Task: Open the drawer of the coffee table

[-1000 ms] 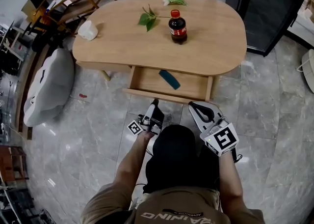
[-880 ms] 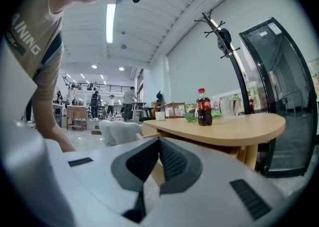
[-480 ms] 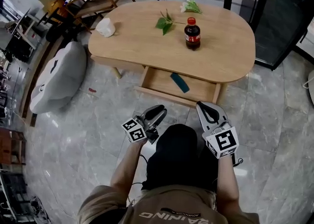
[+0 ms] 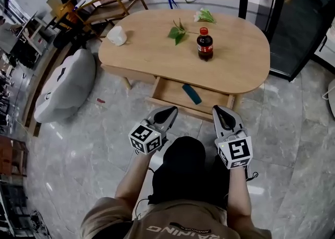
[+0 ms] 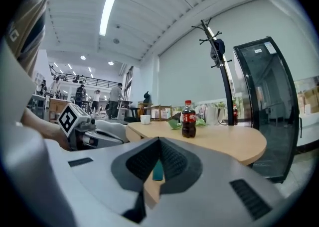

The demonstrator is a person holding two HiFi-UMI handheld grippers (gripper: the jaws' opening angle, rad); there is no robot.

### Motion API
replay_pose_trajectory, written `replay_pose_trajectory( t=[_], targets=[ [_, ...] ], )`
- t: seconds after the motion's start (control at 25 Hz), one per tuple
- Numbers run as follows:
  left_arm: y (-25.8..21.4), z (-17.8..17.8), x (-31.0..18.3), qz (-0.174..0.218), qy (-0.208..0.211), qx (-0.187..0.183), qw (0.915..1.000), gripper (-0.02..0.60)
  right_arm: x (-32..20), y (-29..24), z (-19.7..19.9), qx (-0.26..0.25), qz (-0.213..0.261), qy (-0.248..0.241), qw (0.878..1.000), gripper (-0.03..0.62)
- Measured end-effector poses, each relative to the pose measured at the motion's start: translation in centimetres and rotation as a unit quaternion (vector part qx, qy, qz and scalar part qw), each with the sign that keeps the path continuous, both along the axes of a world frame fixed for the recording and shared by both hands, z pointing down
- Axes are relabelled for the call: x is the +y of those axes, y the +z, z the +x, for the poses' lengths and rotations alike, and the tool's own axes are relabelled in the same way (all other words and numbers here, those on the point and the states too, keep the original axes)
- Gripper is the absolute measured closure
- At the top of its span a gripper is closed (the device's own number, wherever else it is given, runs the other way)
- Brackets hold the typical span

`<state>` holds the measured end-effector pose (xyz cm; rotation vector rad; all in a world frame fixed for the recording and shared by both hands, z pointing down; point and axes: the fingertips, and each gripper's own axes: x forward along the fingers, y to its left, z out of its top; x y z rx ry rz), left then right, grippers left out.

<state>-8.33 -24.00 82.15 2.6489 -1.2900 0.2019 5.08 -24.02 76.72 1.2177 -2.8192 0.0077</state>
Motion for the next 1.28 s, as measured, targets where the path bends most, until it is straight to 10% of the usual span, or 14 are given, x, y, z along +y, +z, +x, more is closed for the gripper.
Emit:
replay_pose_trajectory(
  t=[0.44,0.72,1.28],
  targets=[
    [-3.1,-0.3,-6.9,0.023,-0.027,-0.056,0.9978,0.575,-3.6,-0.5,0.2,-0.013,-0.015,0.060,0.998,0.589],
    [-4.2,-1.4,-8.7,-0.036,-0.025,-0.052,0.9977,0.575,-5.0,-3.6,-0.5,0.001,-0.034,0.058,0.998,0.589],
    [-31.3,-2.1,-5.8,-0.052,-0.045,-0.105,0.9921,0.575,-5.9,-31.7,-0.5,0.022,-0.054,0.027,0.998,0.590]
  ],
)
